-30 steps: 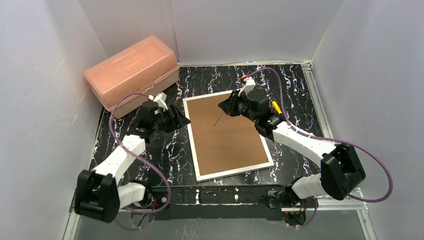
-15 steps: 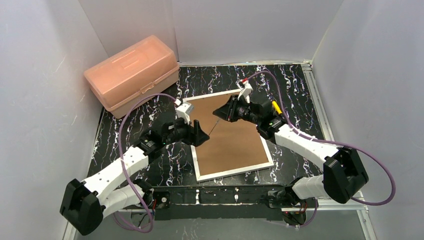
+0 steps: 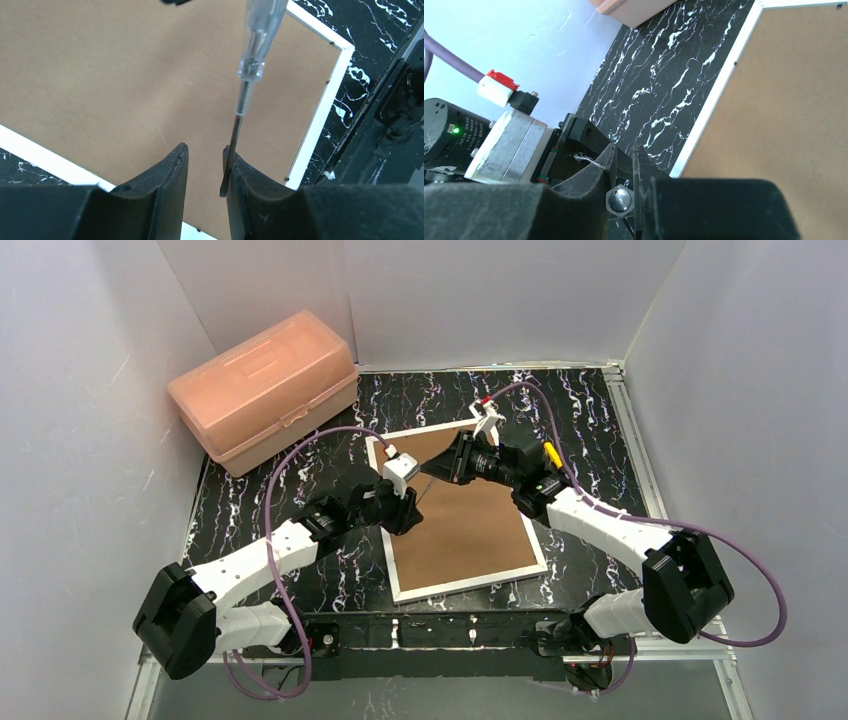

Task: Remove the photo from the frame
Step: Adjust the screwdriver.

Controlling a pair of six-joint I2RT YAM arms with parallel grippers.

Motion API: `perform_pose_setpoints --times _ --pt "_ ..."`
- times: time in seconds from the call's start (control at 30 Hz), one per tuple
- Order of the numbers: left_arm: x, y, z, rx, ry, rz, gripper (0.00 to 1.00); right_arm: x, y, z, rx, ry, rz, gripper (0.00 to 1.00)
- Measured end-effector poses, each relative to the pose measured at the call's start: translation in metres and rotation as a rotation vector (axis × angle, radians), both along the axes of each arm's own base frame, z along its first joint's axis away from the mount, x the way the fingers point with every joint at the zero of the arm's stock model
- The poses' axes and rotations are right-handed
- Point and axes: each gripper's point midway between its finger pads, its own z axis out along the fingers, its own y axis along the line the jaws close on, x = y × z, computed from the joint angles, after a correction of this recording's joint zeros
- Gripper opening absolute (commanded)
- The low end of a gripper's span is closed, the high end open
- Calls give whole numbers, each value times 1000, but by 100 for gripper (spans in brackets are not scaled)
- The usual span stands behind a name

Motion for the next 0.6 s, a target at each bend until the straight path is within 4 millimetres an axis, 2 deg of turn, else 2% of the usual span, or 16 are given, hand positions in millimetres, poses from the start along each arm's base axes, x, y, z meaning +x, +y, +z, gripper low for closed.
perform_pose_setpoints --times 0.13,0.3,0.37,0.5,0.53,0.6 --pt "2 -1 -1 22 -29 -21 32 -2 0 -5 -9 13 7 1" --pt "4 -3 2 25 -48 -31 30 -6 -3 -19 -22 46 6 1" --pt "4 -4 3 22 -49 -35 24 -7 -4 -24 -26 61 6 1" --pt "4 -8 5 16 -49 -49 6 -9 -4 -29 -31 73 7 1" --pt "3 -8 5 17 -51 -53 2 -9 -5 -30 -32 74 7 3" --pt "2 -9 5 19 -57 -67 0 -9 -5 -31 -35 76 6 10"
